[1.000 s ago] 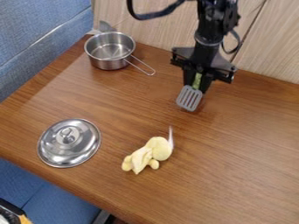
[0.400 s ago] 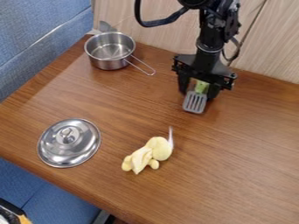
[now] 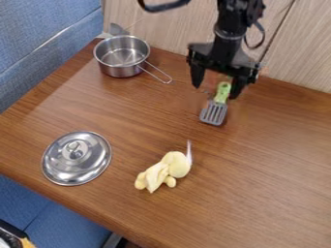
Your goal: Put the green spatula behind the yellow object
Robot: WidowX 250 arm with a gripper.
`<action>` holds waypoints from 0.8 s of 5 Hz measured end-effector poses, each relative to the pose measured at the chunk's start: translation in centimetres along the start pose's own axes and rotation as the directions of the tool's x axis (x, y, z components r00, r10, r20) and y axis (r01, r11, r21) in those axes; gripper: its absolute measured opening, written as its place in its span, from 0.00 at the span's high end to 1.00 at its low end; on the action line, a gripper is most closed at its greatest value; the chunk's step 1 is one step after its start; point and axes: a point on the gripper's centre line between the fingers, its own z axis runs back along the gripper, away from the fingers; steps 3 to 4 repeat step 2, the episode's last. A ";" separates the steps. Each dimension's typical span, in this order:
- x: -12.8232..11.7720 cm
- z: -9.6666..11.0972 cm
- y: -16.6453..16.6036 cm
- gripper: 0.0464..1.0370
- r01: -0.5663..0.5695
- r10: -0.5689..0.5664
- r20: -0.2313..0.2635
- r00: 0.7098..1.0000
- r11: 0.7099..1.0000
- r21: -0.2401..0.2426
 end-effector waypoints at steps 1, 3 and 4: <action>0.8 3.1 0.8 0.04 -0.022 0.022 0.067 0.998 1.000 -0.008; 0.7 3.1 1.0 0.04 -0.028 0.028 0.066 0.997 1.000 -0.007; 0.7 3.1 1.0 0.04 -0.028 0.028 0.066 0.997 1.000 -0.007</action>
